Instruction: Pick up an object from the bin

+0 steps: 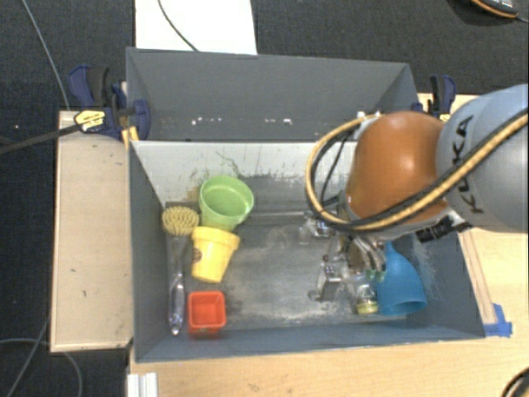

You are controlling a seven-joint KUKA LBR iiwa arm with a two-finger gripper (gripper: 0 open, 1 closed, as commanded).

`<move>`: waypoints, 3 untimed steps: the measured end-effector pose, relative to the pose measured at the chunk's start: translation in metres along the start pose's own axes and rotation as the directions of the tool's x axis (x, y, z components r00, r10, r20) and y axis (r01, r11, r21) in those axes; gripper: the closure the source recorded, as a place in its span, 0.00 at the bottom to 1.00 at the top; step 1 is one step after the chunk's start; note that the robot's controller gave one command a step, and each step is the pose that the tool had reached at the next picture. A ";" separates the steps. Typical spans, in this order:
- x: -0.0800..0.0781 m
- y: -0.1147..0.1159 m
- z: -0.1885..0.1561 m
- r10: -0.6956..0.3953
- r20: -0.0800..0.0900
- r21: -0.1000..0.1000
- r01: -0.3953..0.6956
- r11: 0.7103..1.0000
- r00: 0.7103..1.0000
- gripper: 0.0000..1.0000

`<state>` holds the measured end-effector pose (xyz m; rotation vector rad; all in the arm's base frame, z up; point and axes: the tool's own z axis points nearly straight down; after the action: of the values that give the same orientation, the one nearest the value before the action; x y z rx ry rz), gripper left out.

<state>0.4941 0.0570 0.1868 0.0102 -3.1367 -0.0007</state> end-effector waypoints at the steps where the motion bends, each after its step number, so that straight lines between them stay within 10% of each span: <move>1: -0.002 -0.001 -0.003 0.004 0.007 -0.001 -0.004 1.000 1.000 0.00; 2: -0.009 -0.142 0.086 -0.195 0.011 0.000 0.195 0.981 0.981 0.00; 3: -0.069 -0.020 0.067 -0.437 0.014 0.003 0.437 0.899 0.899 0.00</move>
Offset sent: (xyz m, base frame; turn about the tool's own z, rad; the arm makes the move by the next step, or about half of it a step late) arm 0.0096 -0.1918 -0.1168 -0.2544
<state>0.5627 0.0374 0.1192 0.7166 -3.0688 -0.0030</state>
